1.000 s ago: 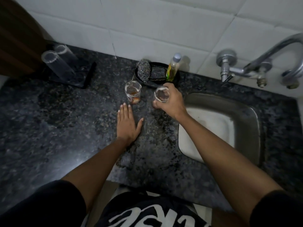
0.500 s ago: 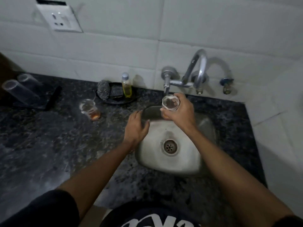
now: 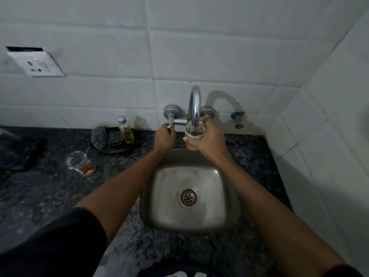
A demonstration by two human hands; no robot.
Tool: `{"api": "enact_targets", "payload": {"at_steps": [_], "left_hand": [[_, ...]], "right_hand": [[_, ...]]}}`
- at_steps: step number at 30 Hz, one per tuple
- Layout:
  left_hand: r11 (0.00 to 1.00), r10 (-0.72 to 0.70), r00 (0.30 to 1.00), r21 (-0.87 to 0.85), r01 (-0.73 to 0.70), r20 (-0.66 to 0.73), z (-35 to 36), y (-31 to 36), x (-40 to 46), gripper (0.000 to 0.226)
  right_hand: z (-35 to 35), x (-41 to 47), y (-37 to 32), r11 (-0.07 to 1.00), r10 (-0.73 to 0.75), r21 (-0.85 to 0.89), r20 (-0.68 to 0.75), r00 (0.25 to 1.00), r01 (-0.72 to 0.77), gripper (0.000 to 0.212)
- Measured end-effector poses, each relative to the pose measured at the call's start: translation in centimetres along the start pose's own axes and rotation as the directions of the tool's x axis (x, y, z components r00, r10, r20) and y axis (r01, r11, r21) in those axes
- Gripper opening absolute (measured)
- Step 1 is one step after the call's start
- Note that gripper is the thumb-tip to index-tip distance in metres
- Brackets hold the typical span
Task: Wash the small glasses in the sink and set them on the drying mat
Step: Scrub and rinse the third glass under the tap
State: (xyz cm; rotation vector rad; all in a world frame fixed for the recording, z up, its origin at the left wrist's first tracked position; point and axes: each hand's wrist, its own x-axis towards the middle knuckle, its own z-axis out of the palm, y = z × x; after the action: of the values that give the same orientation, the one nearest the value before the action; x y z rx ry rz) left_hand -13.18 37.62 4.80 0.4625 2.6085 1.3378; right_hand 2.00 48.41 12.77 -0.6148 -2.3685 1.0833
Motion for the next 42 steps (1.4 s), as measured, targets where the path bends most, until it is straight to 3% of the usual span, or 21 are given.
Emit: {"api": "enact_targets", "payload": {"at_steps": [9, 17, 29, 31, 32, 34, 35, 37, 39, 42], "left_hand": [[0.919, -0.117, 0.992, -0.374, 0.126, 0.048, 0.3, -1.4, 0.3, 0.018], [0.885, -0.147, 0.987, -0.438, 0.159, 0.063, 0.3, -1.0, 0.0, 0.02], [0.82, -0.225, 0.969, -0.517, 0.247, 0.106, 0.7, -1.4, 0.3, 0.015], [0.732, -0.277, 0.944, -0.597, 0.327, 0.179, 0.4, -0.6, -0.4, 0.035], [0.651, -0.323, 0.898, -0.618, 0.44, 0.299, 0.4, 0.1, -1.0, 0.053], [0.479, -0.314, 0.727, -0.559, 0.677, 0.611, 0.7, 1.9, -2.7, 0.073], [0.424, -0.262, 0.665, -0.536, 0.73, 0.699, 0.9, 2.8, -3.6, 0.071], [0.327, -0.178, 0.662, -0.591, 0.737, 0.728, 1.4, 4.1, -4.7, 0.051], [0.238, -0.167, 0.717, -0.678, 0.695, 0.677, 1.5, 4.7, -4.9, 0.036], [0.161, -0.197, 0.78, -0.765, 0.623, 0.594, 1.1, 4.8, -4.6, 0.032]], "right_hand": [[0.5, 0.0, -0.8, 0.998, -0.048, 0.027, 0.0, 0.999, 0.048, 0.056], [0.2, 0.0, -0.7, 0.999, -0.03, 0.043, 0.011, 0.999, 0.03, 0.063], [-0.6, -0.3, -0.8, 0.996, -0.052, 0.071, 0.011, 0.999, 0.051, 0.051], [-0.6, -0.3, -0.7, 0.995, -0.062, 0.078, 0.01, 0.998, 0.061, 0.052], [-0.6, -0.3, -0.5, 0.995, -0.063, 0.078, 0.016, 0.998, 0.062, 0.053], [-0.4, -0.2, -0.4, 0.995, -0.072, 0.077, 0.035, 0.997, 0.069, 0.055], [-0.3, -0.2, -0.2, 0.994, -0.096, 0.065, 0.044, 0.994, 0.093, 0.056], [-0.4, -0.2, 0.3, 0.985, -0.17, 0.013, 0.067, 0.983, 0.169, 0.063], [-1.0, -0.3, 0.8, 0.956, -0.263, -0.106, 0.098, 0.96, 0.273, 0.063], [-1.9, -0.3, 1.8, 0.727, -0.541, -0.397, 0.169, 0.824, 0.56, 0.033]]}}
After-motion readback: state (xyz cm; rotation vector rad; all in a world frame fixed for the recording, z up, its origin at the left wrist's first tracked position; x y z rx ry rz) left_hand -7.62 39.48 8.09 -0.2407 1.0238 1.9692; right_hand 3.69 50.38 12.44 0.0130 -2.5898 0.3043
